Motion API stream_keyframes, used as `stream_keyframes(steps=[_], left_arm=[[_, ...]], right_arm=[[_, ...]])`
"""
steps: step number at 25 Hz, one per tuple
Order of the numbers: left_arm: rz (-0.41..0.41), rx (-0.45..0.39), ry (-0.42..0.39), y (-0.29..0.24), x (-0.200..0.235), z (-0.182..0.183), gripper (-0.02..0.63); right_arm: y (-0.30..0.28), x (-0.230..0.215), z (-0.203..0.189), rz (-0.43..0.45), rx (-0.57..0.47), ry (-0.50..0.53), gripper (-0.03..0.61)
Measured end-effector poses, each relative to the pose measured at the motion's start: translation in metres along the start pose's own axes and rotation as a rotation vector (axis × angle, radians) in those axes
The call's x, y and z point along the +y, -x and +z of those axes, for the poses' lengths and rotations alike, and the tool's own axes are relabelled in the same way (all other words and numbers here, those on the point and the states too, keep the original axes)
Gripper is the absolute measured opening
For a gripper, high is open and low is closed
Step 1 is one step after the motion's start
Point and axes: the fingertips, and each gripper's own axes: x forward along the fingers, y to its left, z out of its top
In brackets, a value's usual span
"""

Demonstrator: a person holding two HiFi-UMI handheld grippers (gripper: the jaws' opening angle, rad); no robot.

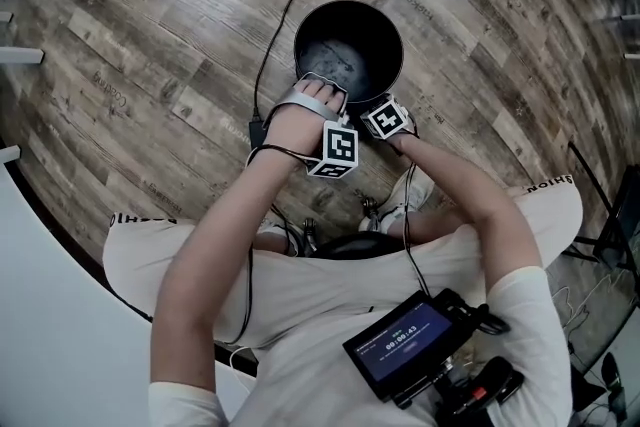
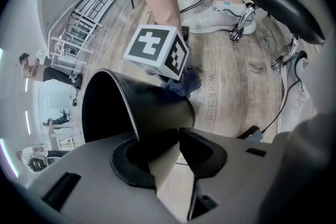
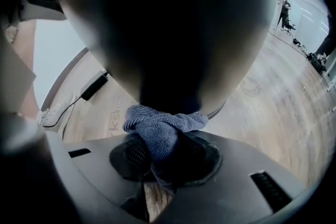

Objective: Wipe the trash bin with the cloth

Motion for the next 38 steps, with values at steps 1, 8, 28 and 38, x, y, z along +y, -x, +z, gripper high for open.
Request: stream_keyframes(steps=[1,8,28,38], left_arm=[[0.004,0.011,-0.001,-0.001,0.000,0.000,0.133],[0.060,0.006,0.010,-0.002,0.002,-0.002,0.161],[0.036,0.091,-0.083,-0.004,-0.006,-0.022,0.149],[-0.025,-0.036,0.031,-0.004,-0.004,0.005,0.146]], right_arm=[[0.010,0.004,0.005,0.012,-0.007,0.009,0.097],[0.094,0.026,0.024,0.074,-0.035,-0.085,0.097],[0.126,0.042,0.065,0.103,-0.087,-0.090,0.098],[0.007,0.016,0.017,0.088,-0.067,-0.048,0.097]])
